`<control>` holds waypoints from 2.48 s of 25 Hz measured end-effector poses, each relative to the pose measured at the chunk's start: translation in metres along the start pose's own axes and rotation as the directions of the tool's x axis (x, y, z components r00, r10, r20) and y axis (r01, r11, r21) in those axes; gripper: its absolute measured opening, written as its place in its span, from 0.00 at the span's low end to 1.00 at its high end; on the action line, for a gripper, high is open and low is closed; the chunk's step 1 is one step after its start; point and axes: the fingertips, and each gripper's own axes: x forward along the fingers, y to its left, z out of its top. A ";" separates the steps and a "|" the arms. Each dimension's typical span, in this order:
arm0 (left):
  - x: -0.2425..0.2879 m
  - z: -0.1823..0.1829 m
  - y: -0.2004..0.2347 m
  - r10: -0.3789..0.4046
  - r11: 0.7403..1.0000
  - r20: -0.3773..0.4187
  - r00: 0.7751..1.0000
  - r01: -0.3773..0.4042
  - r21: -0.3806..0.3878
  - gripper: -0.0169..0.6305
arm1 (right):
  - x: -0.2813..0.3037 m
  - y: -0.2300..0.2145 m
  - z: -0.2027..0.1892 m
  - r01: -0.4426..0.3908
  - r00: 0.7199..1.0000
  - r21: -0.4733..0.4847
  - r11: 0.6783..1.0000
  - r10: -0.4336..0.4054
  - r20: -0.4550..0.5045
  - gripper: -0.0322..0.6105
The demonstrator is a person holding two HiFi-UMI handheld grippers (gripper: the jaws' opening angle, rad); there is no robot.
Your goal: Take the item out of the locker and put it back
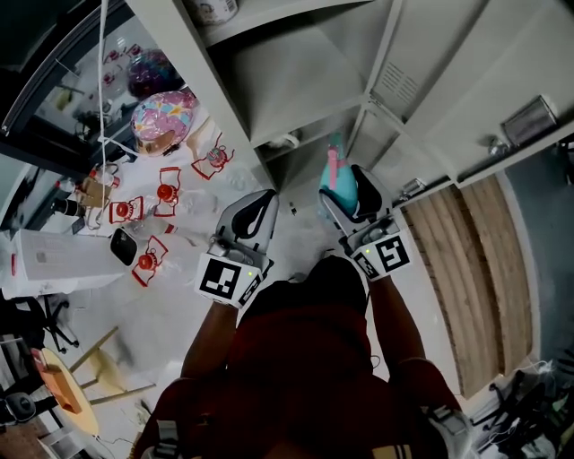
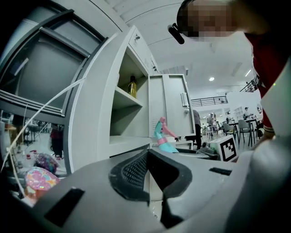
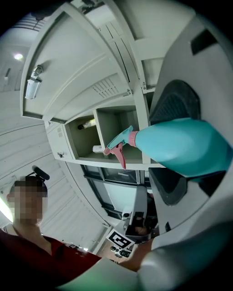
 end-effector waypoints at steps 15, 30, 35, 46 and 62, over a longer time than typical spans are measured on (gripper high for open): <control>0.029 -0.047 0.000 0.047 0.998 0.016 0.999 -0.047 -0.037 0.04 | 0.007 -0.016 -0.035 -0.054 0.998 -0.020 0.998 0.054 0.015 0.54; 0.051 -0.119 0.013 0.103 0.994 0.028 0.994 -0.102 -0.024 0.04 | 0.024 -0.041 -0.115 -0.108 0.994 -0.010 0.994 0.108 0.033 0.54; 0.059 -0.137 0.023 0.117 0.993 0.027 0.993 -0.117 -0.022 0.04 | 0.035 -0.049 -0.140 -0.120 0.992 -0.002 0.993 0.120 0.024 0.54; 0.074 -0.173 0.039 0.126 0.992 0.050 0.991 -0.126 0.003 0.04 | 0.054 -0.059 -0.184 -0.142 0.989 -0.020 0.990 0.142 0.042 0.54; 0.068 -0.252 0.033 0.134 0.990 0.098 0.986 -0.137 0.019 0.04 | 0.039 -0.070 -0.248 -0.119 0.988 -0.065 0.991 0.125 0.095 0.54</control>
